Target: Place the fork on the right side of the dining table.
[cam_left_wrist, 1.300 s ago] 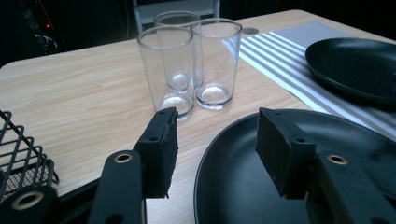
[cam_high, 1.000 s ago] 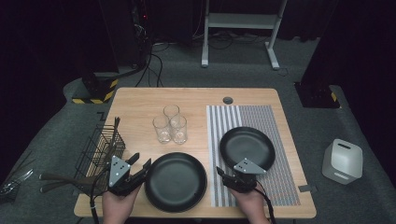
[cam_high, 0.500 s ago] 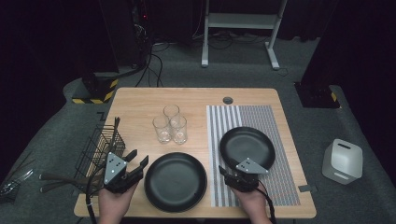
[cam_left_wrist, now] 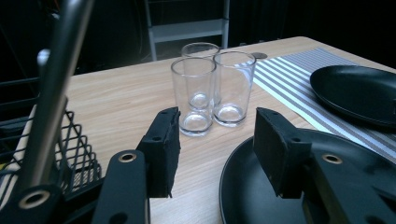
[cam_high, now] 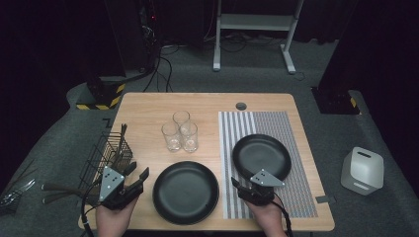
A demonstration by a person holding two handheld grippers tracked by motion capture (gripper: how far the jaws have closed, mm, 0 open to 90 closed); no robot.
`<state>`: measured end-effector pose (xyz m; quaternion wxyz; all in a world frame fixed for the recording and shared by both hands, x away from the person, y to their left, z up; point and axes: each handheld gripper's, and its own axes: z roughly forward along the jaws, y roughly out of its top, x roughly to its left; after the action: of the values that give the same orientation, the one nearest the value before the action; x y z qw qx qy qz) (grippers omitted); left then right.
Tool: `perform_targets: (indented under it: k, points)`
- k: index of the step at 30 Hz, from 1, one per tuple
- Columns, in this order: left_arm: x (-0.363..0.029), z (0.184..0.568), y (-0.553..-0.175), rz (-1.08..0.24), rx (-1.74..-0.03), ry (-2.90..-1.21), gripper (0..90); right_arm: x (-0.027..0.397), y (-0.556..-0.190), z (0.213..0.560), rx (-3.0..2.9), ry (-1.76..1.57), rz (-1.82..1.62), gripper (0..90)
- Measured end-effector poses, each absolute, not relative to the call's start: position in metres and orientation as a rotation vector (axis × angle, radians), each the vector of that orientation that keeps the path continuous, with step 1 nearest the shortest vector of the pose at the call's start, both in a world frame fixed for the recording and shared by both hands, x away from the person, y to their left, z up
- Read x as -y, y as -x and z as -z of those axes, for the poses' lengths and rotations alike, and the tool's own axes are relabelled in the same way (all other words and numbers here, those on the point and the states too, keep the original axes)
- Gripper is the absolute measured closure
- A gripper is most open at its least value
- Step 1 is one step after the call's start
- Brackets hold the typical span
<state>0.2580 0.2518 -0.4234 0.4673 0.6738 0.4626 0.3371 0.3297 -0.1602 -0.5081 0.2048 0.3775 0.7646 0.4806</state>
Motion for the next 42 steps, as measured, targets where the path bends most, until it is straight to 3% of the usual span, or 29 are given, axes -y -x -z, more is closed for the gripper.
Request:
perform_targets:
  k: [42]
  points:
    - [-0.284,0.412,-0.239,-0.890,-1.221,-1.610,53.7,0.165,-0.334,0.513,-2.126,-1.095,-1.341,43.4]
